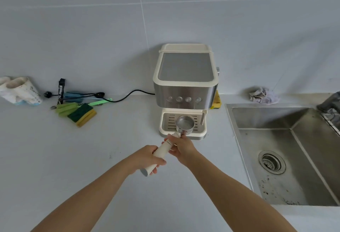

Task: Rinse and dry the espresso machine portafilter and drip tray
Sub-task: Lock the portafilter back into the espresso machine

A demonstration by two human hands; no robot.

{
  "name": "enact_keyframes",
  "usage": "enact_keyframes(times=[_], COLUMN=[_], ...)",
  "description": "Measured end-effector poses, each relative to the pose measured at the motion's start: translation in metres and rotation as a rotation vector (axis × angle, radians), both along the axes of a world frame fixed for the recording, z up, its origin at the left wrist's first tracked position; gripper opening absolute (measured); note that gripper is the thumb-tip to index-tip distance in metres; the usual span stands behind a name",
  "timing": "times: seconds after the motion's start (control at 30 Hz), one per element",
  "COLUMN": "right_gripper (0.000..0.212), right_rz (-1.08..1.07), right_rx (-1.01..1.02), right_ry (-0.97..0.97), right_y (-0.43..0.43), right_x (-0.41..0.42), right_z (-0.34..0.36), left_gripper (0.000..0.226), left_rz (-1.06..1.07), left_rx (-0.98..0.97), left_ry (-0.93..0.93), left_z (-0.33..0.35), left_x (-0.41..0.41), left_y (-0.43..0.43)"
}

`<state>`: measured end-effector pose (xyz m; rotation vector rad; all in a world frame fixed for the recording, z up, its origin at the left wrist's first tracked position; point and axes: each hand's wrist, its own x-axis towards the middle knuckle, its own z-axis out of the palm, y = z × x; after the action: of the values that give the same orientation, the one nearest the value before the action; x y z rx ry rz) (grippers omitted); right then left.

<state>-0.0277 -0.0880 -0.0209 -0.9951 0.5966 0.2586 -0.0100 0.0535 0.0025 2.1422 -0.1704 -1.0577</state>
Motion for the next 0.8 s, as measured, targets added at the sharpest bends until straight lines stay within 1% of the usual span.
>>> enact_keyframes(times=[0.13, 0.23, 0.33, 0.43, 0.5, 0.57, 0.67, 0.73, 0.8], right_gripper=[0.015, 0.017, 0.025, 0.037, 0.048, 0.047, 0.037, 0.037, 0.038], right_rz=[0.007, 0.017, 0.021, 0.009, 0.029, 0.094, 0.237, 0.363, 0.440], right_rx=[-0.096, -0.135, -0.154, -0.157, -0.223, -0.318, -0.399, -0.496, -0.619], right_ry=[0.034, 0.036, 0.013, -0.025, -0.014, 0.027, 0.064, 0.075, 0.075], right_y=[0.002, 0.005, 0.005, 0.003, 0.002, -0.001, -0.009, -0.017, -0.026], right_x=[0.016, 0.027, 0.038, 0.045, 0.049, 0.050, 0.047, 0.043, 0.038], right_z=[0.004, 0.007, 0.009, 0.013, 0.014, 0.014, 0.020, 0.029, 0.043], left_gripper=[0.020, 0.019, 0.017, 0.018, 0.021, 0.021, 0.019, 0.016, 0.018], left_rz=[-0.049, 0.008, 0.059, 0.033, 0.019, 0.005, -0.018, -0.039, -0.049], left_rx=[0.109, 0.155, 0.157, 0.155, 0.154, 0.166, 0.171, 0.168, 0.155], left_ry=[-0.054, -0.086, -0.155, -0.228, -0.250, -0.267, -0.295, -0.303, -0.298], left_z=[0.005, 0.008, 0.011, 0.012, 0.010, 0.008, 0.005, 0.003, 0.001], left_x=[0.013, 0.020, 0.030, 0.039, 0.044, 0.049, 0.058, 0.064, 0.070], left_y=[-0.002, -0.006, -0.009, -0.010, -0.010, -0.010, -0.007, -0.005, -0.004])
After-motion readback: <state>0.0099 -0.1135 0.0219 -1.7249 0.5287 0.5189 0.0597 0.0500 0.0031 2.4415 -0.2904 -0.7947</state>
